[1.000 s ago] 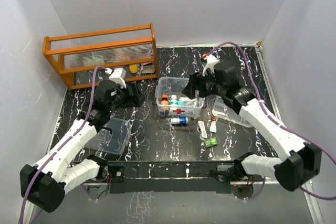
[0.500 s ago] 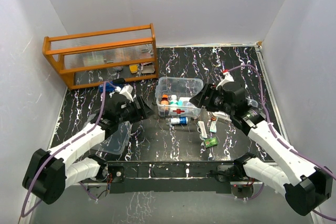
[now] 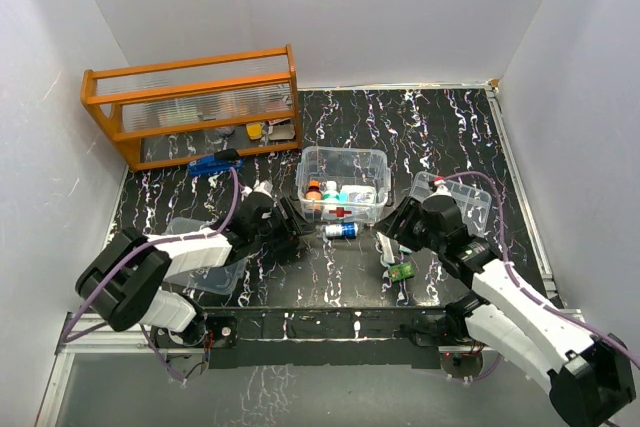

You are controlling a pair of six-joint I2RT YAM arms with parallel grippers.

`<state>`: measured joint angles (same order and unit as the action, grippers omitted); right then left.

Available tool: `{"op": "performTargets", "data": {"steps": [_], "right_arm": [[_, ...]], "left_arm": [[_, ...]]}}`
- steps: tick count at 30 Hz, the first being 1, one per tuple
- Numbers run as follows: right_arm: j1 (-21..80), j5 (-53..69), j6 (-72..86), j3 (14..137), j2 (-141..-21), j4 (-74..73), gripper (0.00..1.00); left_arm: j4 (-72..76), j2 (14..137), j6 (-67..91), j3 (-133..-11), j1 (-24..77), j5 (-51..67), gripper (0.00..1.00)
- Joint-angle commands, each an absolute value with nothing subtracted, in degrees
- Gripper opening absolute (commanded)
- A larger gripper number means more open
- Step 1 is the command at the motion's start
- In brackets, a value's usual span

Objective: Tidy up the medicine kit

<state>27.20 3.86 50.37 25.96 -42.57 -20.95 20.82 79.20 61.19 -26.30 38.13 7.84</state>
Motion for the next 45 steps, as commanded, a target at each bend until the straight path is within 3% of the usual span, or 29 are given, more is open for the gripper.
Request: {"op": "performTargets", "data": {"steps": [1, 8, 14, 25, 34, 38, 42, 45], "right_arm": [[27.4, 5.1, 53.4, 22.1, -46.7, -6.2, 0.44], [31.8, -1.7, 57.2, 18.4, -55.3, 8.7, 0.41], [35.5, -6.0, 63.1, 17.8, -62.9, 14.6, 0.44], [38.3, -10.4, 72.7, 21.7, -72.4, 13.5, 0.39], [38.3, -9.8, 75.1, 24.1, -76.4, 15.0, 0.43], [38.4, -10.1, 75.8, 25.1, -76.9, 14.6, 0.26], [38.4, -10.9, 76.8, 24.1, -75.2, 13.7, 0.03], [38.4, -11.4, 77.8, 22.8, -72.8, 12.4, 0.00]], "left_arm": [[24.0, 81.7, 65.5, -28.2, 38.5, 4.3, 0.58], [24.2, 84.8, 68.2, -30.3, 38.6, 2.7, 0.48], [26.0, 87.2, 70.3, -30.3, 38.6, 4.9, 0.45], [30.4, 90.3, 72.6, -30.8, 38.6, 8.2, 0.42], [32.1, 90.9, 74.0, -29.6, 38.6, 9.6, 0.19], [31.5, 89.8, 73.8, -28.8, 38.6, 9.6, 0.06], [30.0, 88.6, 73.7, -28.1, 38.6, 9.5, 0.01], [28.9, 87.6, 73.6, -27.9, 38.6, 9.9, 0.02]]}}
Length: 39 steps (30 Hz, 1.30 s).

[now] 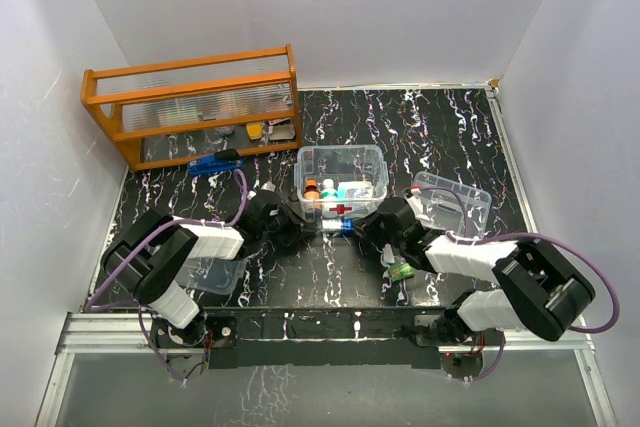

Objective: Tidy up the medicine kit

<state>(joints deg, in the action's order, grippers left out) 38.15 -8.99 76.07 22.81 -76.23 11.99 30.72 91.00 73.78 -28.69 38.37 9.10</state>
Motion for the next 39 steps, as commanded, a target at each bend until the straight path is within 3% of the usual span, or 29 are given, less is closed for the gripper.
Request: {"op": "performTargets", "data": {"steps": [1, 6, 10, 16, 21, 29, 39], "right_arm": [[38.4, -11.4, 77.6, 22.6, -72.0, 11.9, 0.00], [38.4, -9.5, 73.3, 22.9, -67.4, 6.2, 0.00], [38.3, -7.4, 70.0, 22.8, -61.1, 0.4, 0.00], [38.4, -7.9, 64.7, 25.8, -48.4, -12.4, 0.00], [38.4, -11.7, 59.5, 33.7, -45.5, -20.6, 0.00], [38.2, -21.7, 49.5, 49.5, -51.9, -24.2, 0.00], [36.3, -28.7, 40.9, 61.5, -66.5, -22.6, 0.00]], "left_arm": [[28.6, 87.0, 73.4, -27.8, 38.6, 9.9, 0.03], [24.2, 82.7, 71.7, -27.4, 38.6, 8.1, 0.25], [18.3, 76.4, 69.5, -27.1, 38.5, 3.8, 0.34], [5.7, 66.7, 68.9, -25.8, 37.9, -6.8, 0.35], [-2.2, 60.3, 66.3, -27.4, 37.3, -15.2, 0.37], [-13.5, 54.4, 54.0, -38.9, 31.1, -17.4, 0.42], [-13.6, 55.4, 37.1, -47.8, 24.8, -14.8, 0.46]]}}
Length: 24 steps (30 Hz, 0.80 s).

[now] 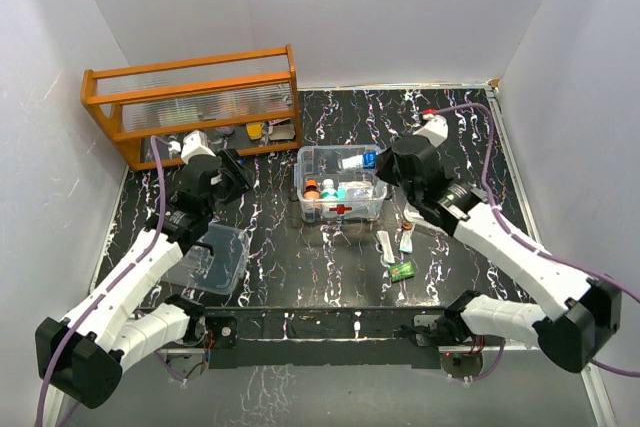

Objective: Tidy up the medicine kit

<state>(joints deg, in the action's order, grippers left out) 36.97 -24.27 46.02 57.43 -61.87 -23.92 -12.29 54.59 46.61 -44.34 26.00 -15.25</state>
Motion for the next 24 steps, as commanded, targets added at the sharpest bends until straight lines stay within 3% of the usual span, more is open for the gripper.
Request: {"op": "performTargets", "data": {"steps": [1, 11, 24], "right_arm": [[36.2, -28.9, 40.3, 62.3, -68.3, -22.5, 0.00], [35.8, -31.5, 37.7, 67.9, -84.7, -17.4, 0.00], [35.7, -34.4, 35.1, 70.4, -95.7, -11.3, 0.00]], "left_arm": [[-12.9, 55.6, 35.3, -48.0, 24.6, -14.4, 0.47], [-8.4, 59.2, 30.9, -45.9, 20.8, -8.8, 0.48], [-8.6, 59.2, 29.8, -45.7, 19.4, -11.1, 0.48]]}}
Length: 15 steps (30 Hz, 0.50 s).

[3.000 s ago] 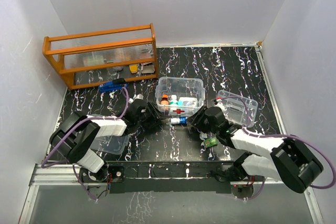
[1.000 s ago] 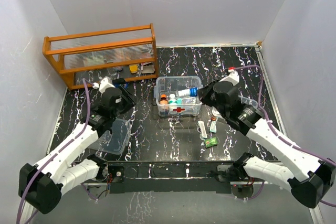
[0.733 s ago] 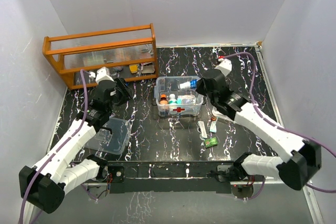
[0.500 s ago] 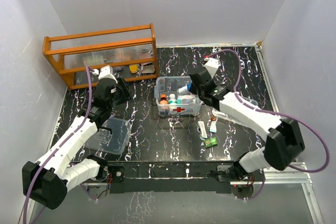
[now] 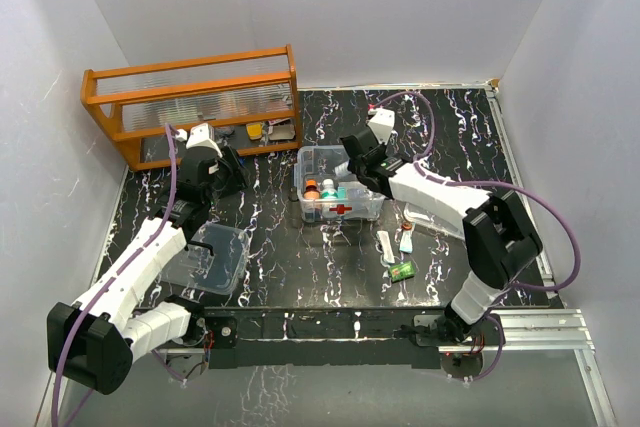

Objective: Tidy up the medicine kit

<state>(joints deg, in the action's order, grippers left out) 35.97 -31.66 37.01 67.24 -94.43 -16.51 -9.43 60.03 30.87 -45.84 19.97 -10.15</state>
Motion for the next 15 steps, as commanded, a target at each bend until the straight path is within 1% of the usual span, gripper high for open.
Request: {"op": "performTargets", "data": {"steps": [1, 5, 7, 8, 10, 12, 15], "right_arm": [[35.8, -34.5, 34.8, 70.3, -96.4, -10.8, 0.00], [35.6, -35.3, 34.2, 71.2, -98.6, -10.6, 0.01], [35.6, -36.6, 33.7, 71.4, -99.3, -10.8, 0.12], [35.6, -37.5, 33.3, 71.7, -99.4, -11.4, 0.21], [35.6, -38.9, 32.9, 72.2, -99.4, -12.5, 0.28], [35.6, -39.8, 32.1, 72.2, -99.1, -12.6, 0.31], [35.6, -39.7, 30.7, 72.3, -97.9, -12.4, 0.32]], "left_arm": [[-8.5, 59.3, 29.9, -45.6, 19.5, -11.1, 0.48], [-8.3, 59.5, 30.0, -45.5, 19.3, -11.0, 0.48], [-8.3, 59.6, 30.0, -45.4, 19.3, -11.0, 0.48], [-8.3, 59.6, 30.0, -45.3, 19.3, -11.0, 0.48], [-8.2, 59.7, 30.0, -45.3, 19.1, -10.9, 0.48], [-8.0, 59.8, 30.1, -45.2, 19.0, -10.8, 0.48], [-7.9, 59.9, 30.3, -45.1, 18.8, -10.6, 0.49]]}}
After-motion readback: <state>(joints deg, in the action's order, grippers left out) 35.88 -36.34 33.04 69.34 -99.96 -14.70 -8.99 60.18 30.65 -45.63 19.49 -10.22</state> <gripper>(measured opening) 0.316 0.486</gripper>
